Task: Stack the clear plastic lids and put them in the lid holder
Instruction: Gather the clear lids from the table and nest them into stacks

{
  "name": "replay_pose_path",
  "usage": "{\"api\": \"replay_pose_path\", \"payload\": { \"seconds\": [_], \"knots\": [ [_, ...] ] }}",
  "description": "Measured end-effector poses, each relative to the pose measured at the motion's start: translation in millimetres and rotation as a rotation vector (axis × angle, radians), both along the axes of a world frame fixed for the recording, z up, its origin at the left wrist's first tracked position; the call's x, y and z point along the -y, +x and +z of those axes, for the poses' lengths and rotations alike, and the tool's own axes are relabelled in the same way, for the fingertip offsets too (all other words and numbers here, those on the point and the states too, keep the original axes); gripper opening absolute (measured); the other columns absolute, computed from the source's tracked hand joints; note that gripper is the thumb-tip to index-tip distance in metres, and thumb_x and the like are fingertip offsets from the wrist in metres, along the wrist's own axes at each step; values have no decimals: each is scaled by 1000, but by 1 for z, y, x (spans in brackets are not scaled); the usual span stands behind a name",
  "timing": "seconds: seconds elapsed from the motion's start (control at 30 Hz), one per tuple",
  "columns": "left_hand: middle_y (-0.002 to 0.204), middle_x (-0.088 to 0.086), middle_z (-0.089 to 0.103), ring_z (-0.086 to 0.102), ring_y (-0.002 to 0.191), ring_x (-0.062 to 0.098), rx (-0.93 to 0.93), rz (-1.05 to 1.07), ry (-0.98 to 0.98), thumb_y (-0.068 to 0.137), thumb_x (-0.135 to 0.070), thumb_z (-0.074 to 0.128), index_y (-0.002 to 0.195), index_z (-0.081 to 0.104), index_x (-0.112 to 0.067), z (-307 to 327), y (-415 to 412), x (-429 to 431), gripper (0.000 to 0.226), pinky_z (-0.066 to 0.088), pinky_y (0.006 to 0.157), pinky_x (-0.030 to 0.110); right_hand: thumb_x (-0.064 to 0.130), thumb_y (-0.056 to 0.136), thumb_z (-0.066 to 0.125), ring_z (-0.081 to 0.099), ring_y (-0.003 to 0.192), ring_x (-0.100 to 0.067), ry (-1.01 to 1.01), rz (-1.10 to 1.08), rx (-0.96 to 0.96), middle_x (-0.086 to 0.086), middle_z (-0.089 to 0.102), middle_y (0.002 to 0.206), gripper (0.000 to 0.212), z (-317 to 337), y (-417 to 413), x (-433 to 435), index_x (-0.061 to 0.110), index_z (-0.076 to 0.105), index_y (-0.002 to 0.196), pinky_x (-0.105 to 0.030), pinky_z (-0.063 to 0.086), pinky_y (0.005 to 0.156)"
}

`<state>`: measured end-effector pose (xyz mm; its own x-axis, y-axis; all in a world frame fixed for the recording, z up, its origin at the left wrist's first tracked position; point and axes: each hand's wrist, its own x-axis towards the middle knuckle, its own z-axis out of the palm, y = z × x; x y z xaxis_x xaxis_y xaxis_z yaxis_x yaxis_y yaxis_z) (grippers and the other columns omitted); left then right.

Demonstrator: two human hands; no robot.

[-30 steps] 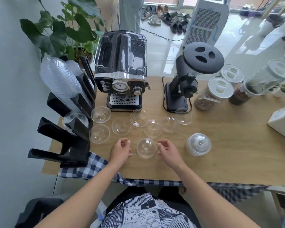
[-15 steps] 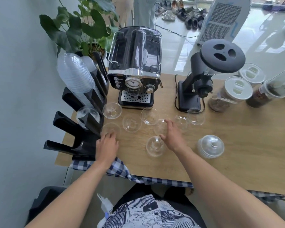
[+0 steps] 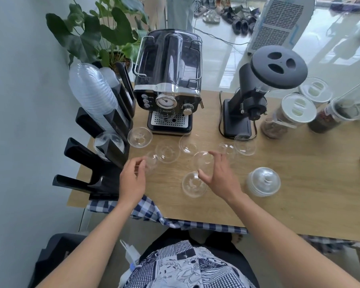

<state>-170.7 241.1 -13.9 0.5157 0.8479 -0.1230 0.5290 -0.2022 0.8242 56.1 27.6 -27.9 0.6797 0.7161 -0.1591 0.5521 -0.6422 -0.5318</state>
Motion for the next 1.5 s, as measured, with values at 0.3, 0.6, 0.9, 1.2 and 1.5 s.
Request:
{"api": "replay_pose_path", "payload": {
  "seconds": [0.3,0.6,0.9,1.2,1.5],
  "knots": [
    [97,3,83,81,95,17,144,101,-384,116,-37,57,134,74,-24,-4,16,14,28,65,100,44,67,97,70,72,90,-16,-153,84,-62,1,51,147,80,-22,-45,18,24,38,157,-36,68,64],
    [89,4,77,79,86,17,92,13,-607,115,-27,62,132,79,-23,-19,29,38,24,67,102,50,50,97,80,74,99,-15,-143,95,-78,0,44,159,82,-28,-54,17,25,38,162,-35,69,71],
    [91,5,76,77,79,15,-15,-30,-649,116,-29,61,129,80,-27,-37,45,55,23,69,98,48,48,90,88,74,107,-23,-97,66,-98,-2,36,164,96,-28,-55,26,26,31,164,-36,66,75],
    [107,9,82,82,96,23,-112,-103,-614,116,-28,61,128,78,-21,-42,64,66,22,71,90,40,75,95,69,71,121,-26,-110,48,-158,-5,30,167,103,-16,-38,46,20,24,169,-43,66,92],
    [105,-6,81,80,93,17,-212,-178,-454,115,-34,61,123,76,-23,-39,68,68,20,70,88,43,67,109,50,69,124,-27,-86,-64,-105,-9,34,166,78,0,17,39,17,32,167,-52,65,94]
  ]
}}
